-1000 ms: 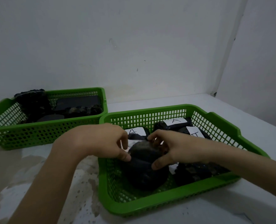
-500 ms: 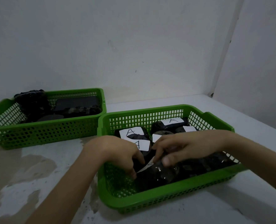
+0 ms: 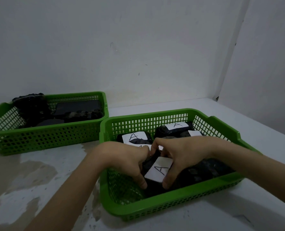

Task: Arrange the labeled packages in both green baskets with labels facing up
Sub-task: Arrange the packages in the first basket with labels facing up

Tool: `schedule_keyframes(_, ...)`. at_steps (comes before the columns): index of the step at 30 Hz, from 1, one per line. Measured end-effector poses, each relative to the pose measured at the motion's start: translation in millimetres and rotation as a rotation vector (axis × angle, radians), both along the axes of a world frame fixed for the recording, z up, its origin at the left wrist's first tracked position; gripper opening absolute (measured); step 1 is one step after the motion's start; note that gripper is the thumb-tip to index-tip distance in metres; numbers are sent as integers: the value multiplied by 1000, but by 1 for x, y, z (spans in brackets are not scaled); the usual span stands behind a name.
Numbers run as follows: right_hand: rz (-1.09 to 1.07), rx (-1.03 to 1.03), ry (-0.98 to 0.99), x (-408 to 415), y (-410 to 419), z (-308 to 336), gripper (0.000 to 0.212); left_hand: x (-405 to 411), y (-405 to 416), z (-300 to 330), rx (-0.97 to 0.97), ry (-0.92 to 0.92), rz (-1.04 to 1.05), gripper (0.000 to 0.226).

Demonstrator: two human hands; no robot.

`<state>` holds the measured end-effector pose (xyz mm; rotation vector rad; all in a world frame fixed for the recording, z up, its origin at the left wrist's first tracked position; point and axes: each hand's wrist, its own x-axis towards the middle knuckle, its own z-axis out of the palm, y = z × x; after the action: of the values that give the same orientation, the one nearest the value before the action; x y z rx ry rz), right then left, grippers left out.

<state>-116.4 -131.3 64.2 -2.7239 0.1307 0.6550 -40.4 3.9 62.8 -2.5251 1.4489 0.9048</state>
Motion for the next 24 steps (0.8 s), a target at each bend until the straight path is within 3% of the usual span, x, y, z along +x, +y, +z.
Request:
schedule_keyframes(3,99,-144,-70,0,9,-22,66,-1,-2,-2,24,-47,-6,56)
schedule_keyframes(8,45,270,-75,1,-13,1,30,-3,3,1,96,-176,18,46)
schedule_keyframes(10,8,312,-123,1,-24,9,20,-8,4,3,9,-268,13,41)
schedule_keyframes(13,107,48,-71,-3,-34,20,21,-18,-5,0,-255,-183,-98,41)
schedule_keyframes(15,125,-142,136,-7,-33,25,36,-26,-12,-5,-247,-77,-195,61)
schedule_keyframes(17,148,-291,280,-10,-29,21,51,-29,-18,-13,-174,-94,-244,70)
schedule_keyframes(24,191,-639,250,-19,-24,-6,70,-24,-20,-18,-185,-210,-85,44)
